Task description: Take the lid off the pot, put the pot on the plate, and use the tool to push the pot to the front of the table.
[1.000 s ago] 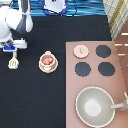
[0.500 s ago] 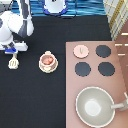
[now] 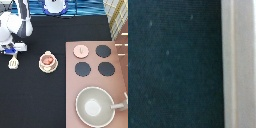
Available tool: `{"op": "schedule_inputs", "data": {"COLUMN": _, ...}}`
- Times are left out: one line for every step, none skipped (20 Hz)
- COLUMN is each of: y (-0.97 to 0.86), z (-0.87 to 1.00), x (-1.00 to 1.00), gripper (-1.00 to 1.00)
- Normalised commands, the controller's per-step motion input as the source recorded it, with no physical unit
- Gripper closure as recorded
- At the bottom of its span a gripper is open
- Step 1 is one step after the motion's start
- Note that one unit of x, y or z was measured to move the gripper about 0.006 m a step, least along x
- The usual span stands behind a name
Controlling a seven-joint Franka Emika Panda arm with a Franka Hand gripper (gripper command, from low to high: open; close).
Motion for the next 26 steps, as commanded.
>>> {"op": "schedule_inputs", "data": {"y": -0.14, "z": -0.04, "x": 0.00, "gripper": 1.00}}
{"op": "schedule_inputs", "data": {"y": -0.13, "z": -0.06, "x": 0.00, "gripper": 1.00}}
{"op": "schedule_inputs", "data": {"y": -0.11, "z": -0.04, "x": 0.00, "gripper": 1.00}}
{"op": "schedule_inputs", "data": {"y": -0.11, "z": -0.04, "x": 0.00, "gripper": 1.00}}
{"op": "schedule_inputs", "data": {"y": -0.08, "z": -0.04, "x": 0.00, "gripper": 1.00}}
{"op": "schedule_inputs", "data": {"y": -0.08, "z": -0.03, "x": 0.00, "gripper": 1.00}}
{"op": "schedule_inputs", "data": {"y": -0.05, "z": 0.00, "x": 0.00, "gripper": 1.00}}
{"op": "schedule_inputs", "data": {"y": -0.07, "z": 0.00, "x": 0.00, "gripper": 1.00}}
{"op": "schedule_inputs", "data": {"y": -0.05, "z": 0.00, "x": 0.00, "gripper": 1.00}}
{"op": "schedule_inputs", "data": {"y": -0.04, "z": 0.00, "x": 0.00, "gripper": 1.00}}
{"op": "schedule_inputs", "data": {"y": 0.00, "z": 0.02, "x": 0.00, "gripper": 1.00}}
{"op": "schedule_inputs", "data": {"y": 0.00, "z": 0.07, "x": 0.00, "gripper": 1.00}}
{"op": "schedule_inputs", "data": {"y": 0.00, "z": 0.12, "x": 0.00, "gripper": 1.00}}
{"op": "schedule_inputs", "data": {"y": 0.03, "z": 0.20, "x": 0.00, "gripper": 1.00}}
{"op": "schedule_inputs", "data": {"y": 0.13, "z": 0.26, "x": 0.02, "gripper": 1.00}}
{"op": "schedule_inputs", "data": {"y": 0.16, "z": 0.28, "x": 0.02, "gripper": 1.00}}
{"op": "schedule_inputs", "data": {"y": 0.18, "z": 0.32, "x": 0.00, "gripper": 1.00}}
{"op": "schedule_inputs", "data": {"y": 0.23, "z": 0.41, "x": -0.02, "gripper": 1.00}}
{"op": "schedule_inputs", "data": {"y": 0.29, "z": 0.53, "x": -0.15, "gripper": 1.00}}
{"op": "schedule_inputs", "data": {"y": 0.34, "z": 0.68, "x": -0.45, "gripper": 1.00}}
{"op": "schedule_inputs", "data": {"y": 0.39, "z": 0.76, "x": -0.65, "gripper": 1.00}}
{"op": "schedule_inputs", "data": {"y": 0.38, "z": 0.76, "x": -0.67, "gripper": 1.00}}
{"op": "schedule_inputs", "data": {"y": 0.40, "z": 0.77, "x": -0.70, "gripper": 1.00}}
{"op": "schedule_inputs", "data": {"y": 0.40, "z": 0.76, "x": -0.70, "gripper": 1.00}}
{"op": "schedule_inputs", "data": {"y": 0.40, "z": 0.76, "x": -0.71, "gripper": 1.00}}
{"op": "schedule_inputs", "data": {"y": 0.39, "z": 0.75, "x": -0.71, "gripper": 1.00}}
